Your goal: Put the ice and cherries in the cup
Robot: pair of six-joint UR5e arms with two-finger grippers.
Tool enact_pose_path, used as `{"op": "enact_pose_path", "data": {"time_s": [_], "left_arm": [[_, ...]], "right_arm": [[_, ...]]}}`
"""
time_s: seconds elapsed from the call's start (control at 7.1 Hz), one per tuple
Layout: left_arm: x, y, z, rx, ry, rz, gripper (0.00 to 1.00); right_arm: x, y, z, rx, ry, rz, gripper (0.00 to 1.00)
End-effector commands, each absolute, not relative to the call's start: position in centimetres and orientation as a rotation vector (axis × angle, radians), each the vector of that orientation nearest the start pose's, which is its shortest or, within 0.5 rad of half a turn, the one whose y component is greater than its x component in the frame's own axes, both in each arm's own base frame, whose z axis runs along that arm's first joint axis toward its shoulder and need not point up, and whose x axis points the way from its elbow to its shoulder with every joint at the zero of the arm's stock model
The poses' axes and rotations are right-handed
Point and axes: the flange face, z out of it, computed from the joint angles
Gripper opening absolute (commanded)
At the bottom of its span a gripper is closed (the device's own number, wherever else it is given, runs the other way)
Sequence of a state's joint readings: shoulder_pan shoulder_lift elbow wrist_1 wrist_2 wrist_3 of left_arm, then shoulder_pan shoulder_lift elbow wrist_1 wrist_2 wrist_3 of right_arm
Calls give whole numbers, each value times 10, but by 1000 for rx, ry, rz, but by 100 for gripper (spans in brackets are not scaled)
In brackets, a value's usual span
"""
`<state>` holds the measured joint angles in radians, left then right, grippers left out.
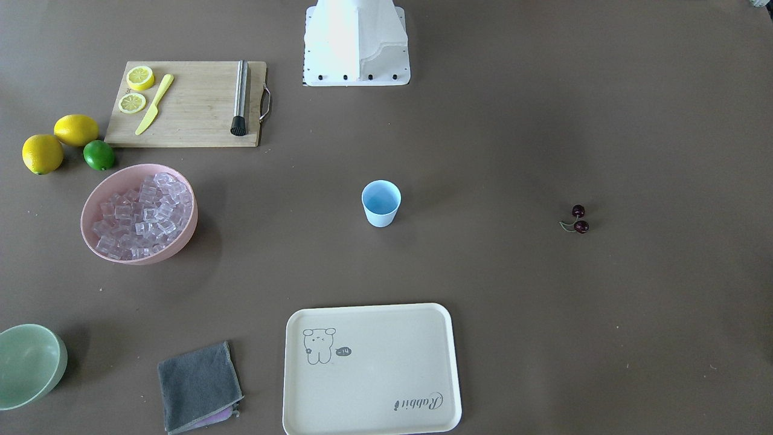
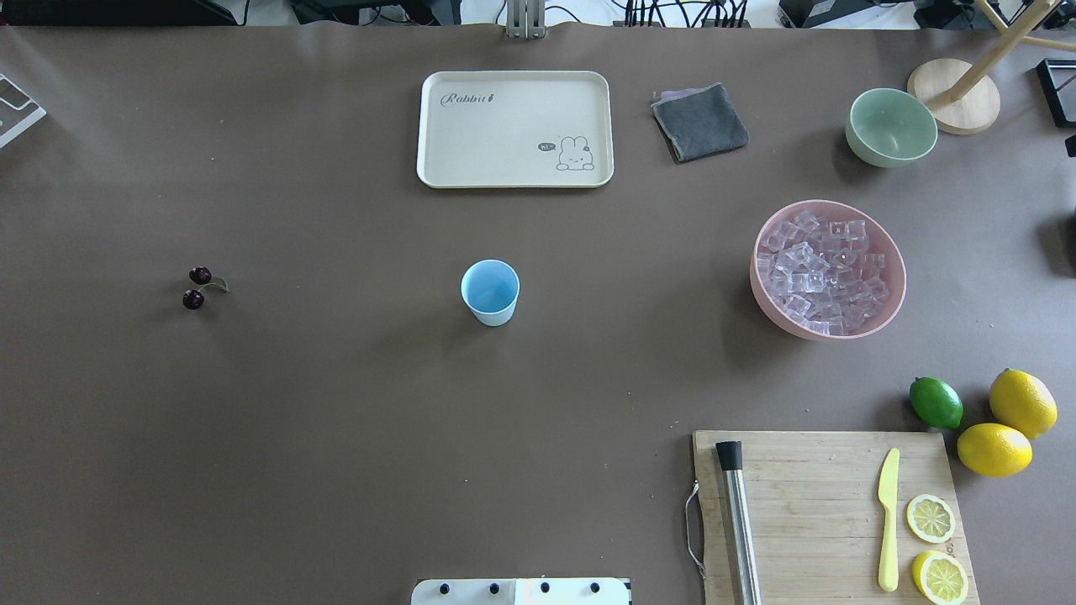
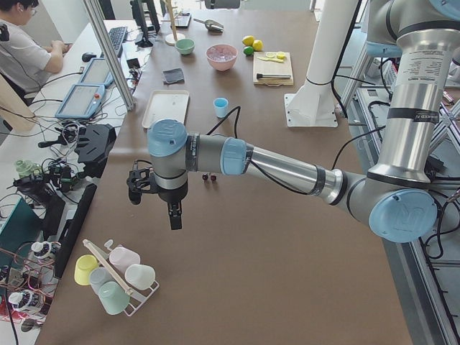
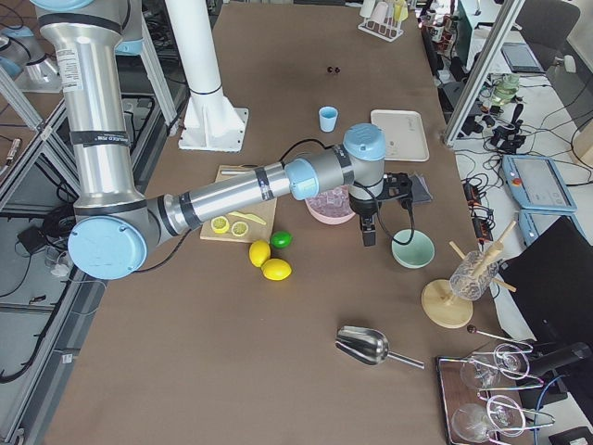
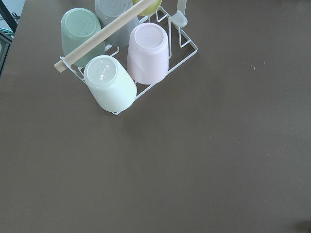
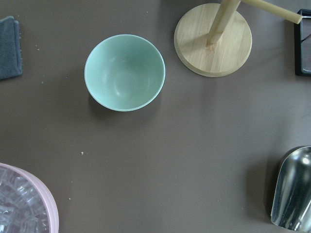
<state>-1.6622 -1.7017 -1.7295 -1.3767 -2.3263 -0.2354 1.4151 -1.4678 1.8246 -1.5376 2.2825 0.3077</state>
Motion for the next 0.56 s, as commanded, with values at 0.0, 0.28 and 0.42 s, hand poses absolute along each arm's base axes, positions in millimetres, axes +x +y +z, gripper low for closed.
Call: {"op": "enact_pose_path", "data": {"time_s": [0.0,0.28,0.42], "left_arm": [[-114,-536,521,40,763,-273,98],[-115,-548,504,70,763,-260,98],[-115,-551,496,83,762,-253,98]], "right_arm": [[-14,-533,482,204,-769,5,100],[-14,-531,484,205,-766,4,100],[-14,-531,484,202,-768,9,100]]}}
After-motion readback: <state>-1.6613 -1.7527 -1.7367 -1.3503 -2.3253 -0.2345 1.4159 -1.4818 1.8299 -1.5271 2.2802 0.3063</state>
